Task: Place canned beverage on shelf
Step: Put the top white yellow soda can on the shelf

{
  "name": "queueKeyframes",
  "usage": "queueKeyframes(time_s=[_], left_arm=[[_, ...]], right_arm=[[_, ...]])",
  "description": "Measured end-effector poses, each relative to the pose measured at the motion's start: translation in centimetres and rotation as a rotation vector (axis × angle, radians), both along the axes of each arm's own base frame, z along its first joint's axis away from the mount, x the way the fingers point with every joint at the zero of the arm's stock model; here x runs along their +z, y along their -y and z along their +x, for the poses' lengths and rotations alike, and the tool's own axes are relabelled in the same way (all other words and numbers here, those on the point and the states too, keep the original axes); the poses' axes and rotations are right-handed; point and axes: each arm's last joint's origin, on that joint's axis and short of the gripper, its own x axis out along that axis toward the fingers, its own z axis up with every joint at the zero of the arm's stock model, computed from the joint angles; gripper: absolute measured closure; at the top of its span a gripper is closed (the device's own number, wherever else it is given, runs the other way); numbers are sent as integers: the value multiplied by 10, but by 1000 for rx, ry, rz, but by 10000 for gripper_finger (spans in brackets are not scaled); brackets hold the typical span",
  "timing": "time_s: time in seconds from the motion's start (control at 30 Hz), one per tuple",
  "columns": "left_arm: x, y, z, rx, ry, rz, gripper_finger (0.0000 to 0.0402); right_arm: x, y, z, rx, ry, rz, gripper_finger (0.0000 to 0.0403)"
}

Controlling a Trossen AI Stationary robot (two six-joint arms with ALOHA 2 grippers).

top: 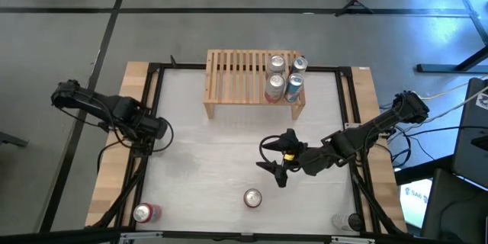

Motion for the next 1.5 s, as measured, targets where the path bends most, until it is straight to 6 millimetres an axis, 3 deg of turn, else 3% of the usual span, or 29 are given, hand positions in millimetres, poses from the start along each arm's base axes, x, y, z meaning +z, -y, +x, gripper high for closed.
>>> queueKeyframes(time_s=[0.2, 0.47, 0.7, 0.87, 1.07, 1.33, 1.5], left_arm=[[-8, 0, -1, 8, -38, -4, 61], [-5, 2, 4, 0, -42, -2, 165], [18, 7, 24, -40, 13, 21, 168], [37, 14, 56, -140, 42, 86, 165], [42, 25, 111, -371, 31, 128, 156], [20, 38, 181, -616, 44, 114, 153], [2, 47, 213, -721, 40, 58, 152]], right_arm=[[0, 1, 0, -15, 3, -9, 91], [0, 0, 0, -14, 4, -9, 91], [0, 0, 0, -6, 1, -8, 91], [0, 0, 0, 16, -5, -17, 91], [-1, -1, -1, 41, -17, -11, 91], [-2, -1, -1, 64, -36, -8, 91], [-2, -1, -1, 71, -38, -9, 91]])
